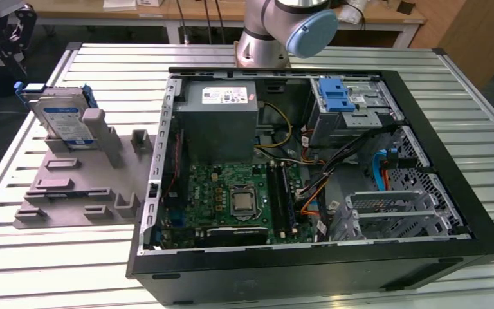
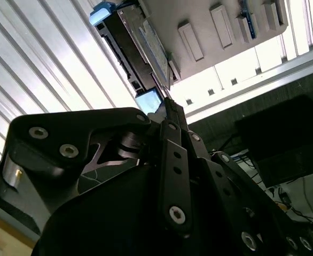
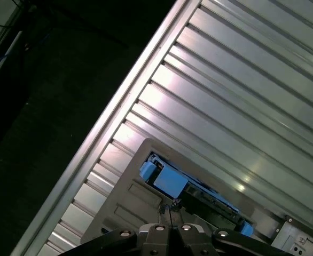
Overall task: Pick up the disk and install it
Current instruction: 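Pick up the disk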
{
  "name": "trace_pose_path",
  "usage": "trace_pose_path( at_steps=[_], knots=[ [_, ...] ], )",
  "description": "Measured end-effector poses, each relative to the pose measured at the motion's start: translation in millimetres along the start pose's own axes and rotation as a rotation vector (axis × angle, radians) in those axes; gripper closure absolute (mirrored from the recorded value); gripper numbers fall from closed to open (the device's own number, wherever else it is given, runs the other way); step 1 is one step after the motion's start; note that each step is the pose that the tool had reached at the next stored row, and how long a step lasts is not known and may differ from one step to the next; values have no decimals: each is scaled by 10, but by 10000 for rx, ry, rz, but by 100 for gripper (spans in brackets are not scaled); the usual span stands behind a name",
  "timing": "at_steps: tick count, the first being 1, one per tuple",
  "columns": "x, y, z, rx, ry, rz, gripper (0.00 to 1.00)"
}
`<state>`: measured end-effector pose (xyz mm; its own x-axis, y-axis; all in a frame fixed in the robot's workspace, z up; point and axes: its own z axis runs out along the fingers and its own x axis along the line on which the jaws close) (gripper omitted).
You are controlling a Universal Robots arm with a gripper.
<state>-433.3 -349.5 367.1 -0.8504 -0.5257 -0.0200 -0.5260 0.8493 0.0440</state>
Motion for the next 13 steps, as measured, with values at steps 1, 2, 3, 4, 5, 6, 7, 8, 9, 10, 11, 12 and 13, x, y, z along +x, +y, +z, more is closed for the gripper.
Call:
trace_pose_path(
  at_steps=[1, 2, 3, 4, 5, 6, 7, 8, 9, 10, 11, 12, 13],
  knots=[
    [0, 0, 0, -1, 2, -55, 89],
    [0, 0, 0, -2, 5, -115, 89],
    [0, 0, 0, -4, 8, -196, 89],
    [0, 0, 0, -6, 13, -289, 89],
    [0, 0, 0, -8, 17, -383, 89],
    [0, 0, 0, -9, 21, -471, 89],
    [0, 0, 0, -11, 24, -568, 89],
    [0, 0, 0, -13, 29, -684, 89],
    [0, 0, 1, -16, 35, -826, 89],
    [0, 0, 1, -19, 41, -987, 89],
    [0, 0, 2, -22, 49, -1182, 89],
    [0, 0, 3, -26, 57, -1362, 89],
    [0, 0, 3, -29, 65, -1541, 89]
  ],
)
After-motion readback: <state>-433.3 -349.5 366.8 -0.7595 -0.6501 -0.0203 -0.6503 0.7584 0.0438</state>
